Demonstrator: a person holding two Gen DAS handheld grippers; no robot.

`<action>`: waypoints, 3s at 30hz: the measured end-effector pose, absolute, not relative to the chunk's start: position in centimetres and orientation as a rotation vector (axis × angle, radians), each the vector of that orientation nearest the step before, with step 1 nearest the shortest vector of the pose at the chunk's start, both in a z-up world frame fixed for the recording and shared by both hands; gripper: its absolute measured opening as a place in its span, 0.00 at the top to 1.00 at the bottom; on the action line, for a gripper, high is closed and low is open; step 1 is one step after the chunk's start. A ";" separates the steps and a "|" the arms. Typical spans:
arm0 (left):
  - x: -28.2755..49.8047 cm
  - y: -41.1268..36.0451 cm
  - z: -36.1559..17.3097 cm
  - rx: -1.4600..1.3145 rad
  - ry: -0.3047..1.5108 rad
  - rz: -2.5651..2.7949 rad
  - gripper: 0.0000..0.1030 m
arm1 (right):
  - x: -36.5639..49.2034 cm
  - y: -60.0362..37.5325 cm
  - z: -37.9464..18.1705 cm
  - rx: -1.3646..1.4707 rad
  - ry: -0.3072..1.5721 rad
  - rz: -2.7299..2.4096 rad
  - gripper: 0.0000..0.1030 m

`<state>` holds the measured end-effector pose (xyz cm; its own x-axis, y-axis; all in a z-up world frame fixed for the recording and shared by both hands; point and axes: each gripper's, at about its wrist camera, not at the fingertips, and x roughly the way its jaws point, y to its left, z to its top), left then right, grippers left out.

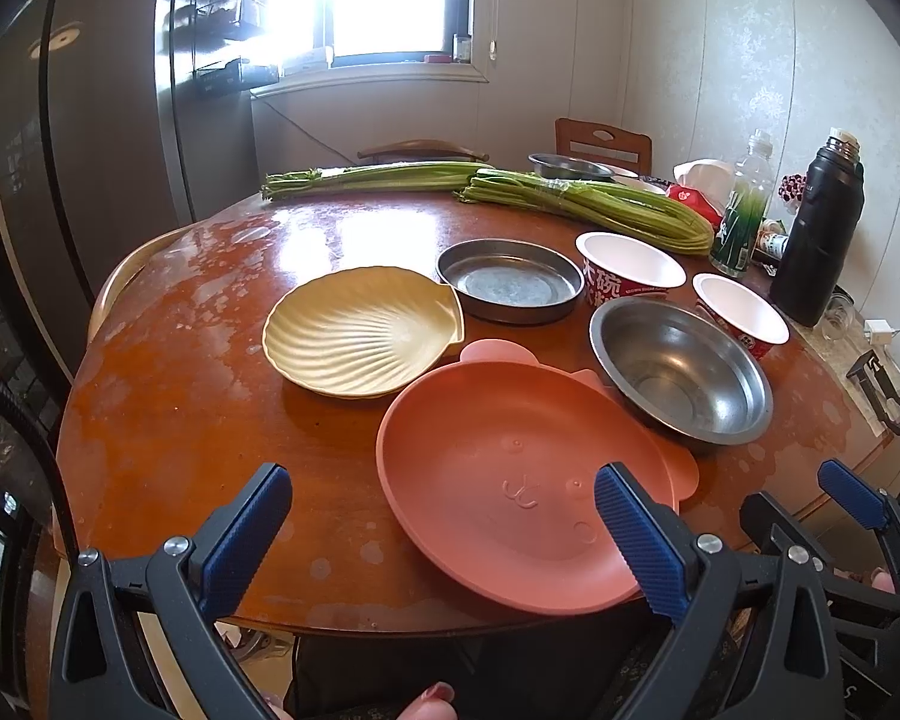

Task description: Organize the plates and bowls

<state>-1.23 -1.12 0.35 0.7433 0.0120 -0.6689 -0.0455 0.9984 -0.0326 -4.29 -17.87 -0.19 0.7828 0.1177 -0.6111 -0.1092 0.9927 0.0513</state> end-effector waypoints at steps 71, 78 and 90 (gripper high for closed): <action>4.7 9.6 2.1 -0.224 0.848 0.173 0.01 | 8.3 -8.1 5.8 -0.036 0.777 0.439 0.18; 7.5 11.7 -0.6 -0.266 0.943 0.158 0.01 | 12.5 -4.4 2.3 -0.076 0.921 0.459 0.18; 12.3 13.2 -2.2 -0.255 1.016 0.158 0.02 | 15.7 -2.4 -0.7 -0.160 0.987 0.450 0.18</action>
